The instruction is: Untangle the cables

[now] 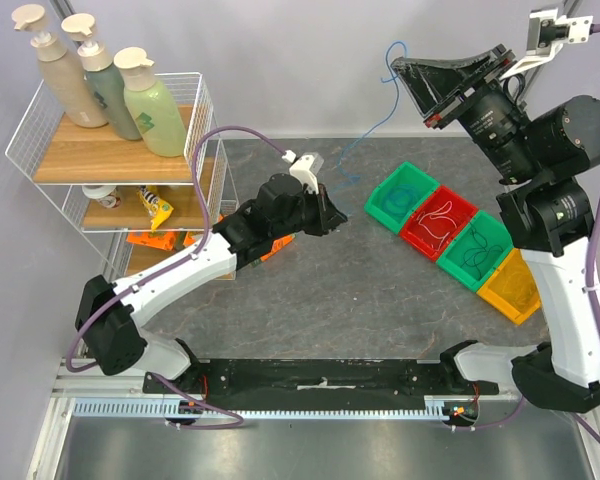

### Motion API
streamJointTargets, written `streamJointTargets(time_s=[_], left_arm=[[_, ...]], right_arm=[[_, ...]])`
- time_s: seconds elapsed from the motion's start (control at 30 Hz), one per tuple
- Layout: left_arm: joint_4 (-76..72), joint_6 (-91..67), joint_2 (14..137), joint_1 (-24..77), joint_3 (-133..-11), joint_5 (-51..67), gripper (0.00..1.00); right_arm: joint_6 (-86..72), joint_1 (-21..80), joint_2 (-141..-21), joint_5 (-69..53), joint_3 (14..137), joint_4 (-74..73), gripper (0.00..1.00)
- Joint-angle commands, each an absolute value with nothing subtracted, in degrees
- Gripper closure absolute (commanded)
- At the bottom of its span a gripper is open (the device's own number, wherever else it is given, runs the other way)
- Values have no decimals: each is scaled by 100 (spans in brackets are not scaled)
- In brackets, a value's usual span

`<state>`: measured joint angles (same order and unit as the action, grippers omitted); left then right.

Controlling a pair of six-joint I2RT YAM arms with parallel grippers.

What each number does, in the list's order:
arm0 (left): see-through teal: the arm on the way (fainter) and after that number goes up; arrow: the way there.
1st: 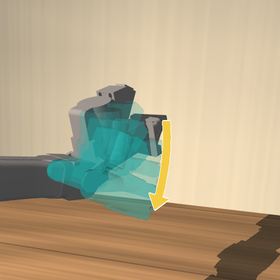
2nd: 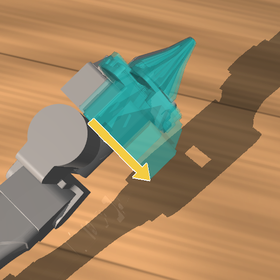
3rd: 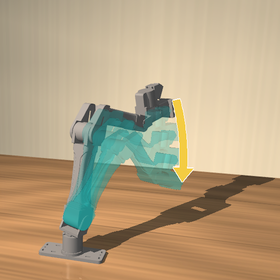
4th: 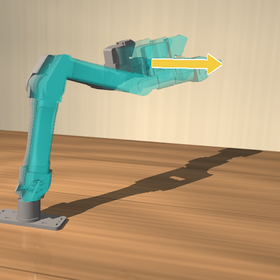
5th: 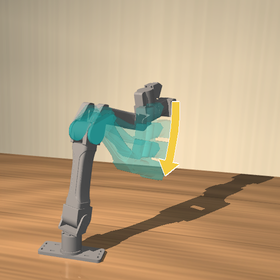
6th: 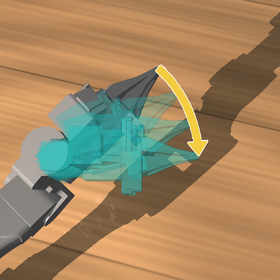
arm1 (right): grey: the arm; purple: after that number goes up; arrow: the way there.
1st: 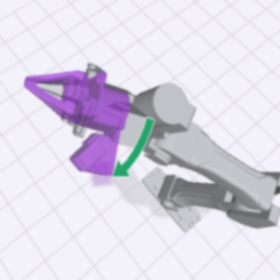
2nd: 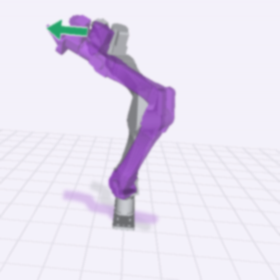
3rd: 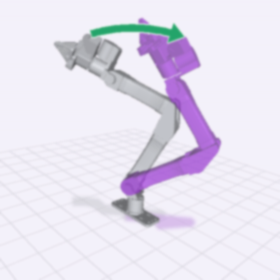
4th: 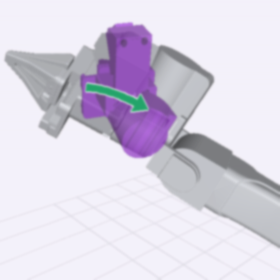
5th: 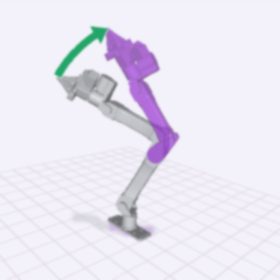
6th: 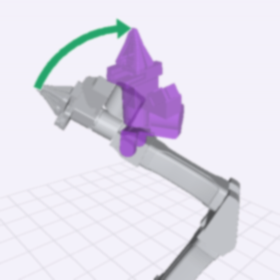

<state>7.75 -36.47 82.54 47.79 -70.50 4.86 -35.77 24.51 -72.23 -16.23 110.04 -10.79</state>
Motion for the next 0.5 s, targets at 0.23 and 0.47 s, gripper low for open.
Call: streamJointTargets(time_s=[0.23,0.47], left_arm=[[1520,-1812,7602,5202,-6337,-1474,98],[1635,-1459,7488,5511,-6082,-1749,98]], right_arm=[[-2365,2434,-6671,-248,11356,-1590,100],[-1803,2435,-6442,483,11347,-1687,100]])
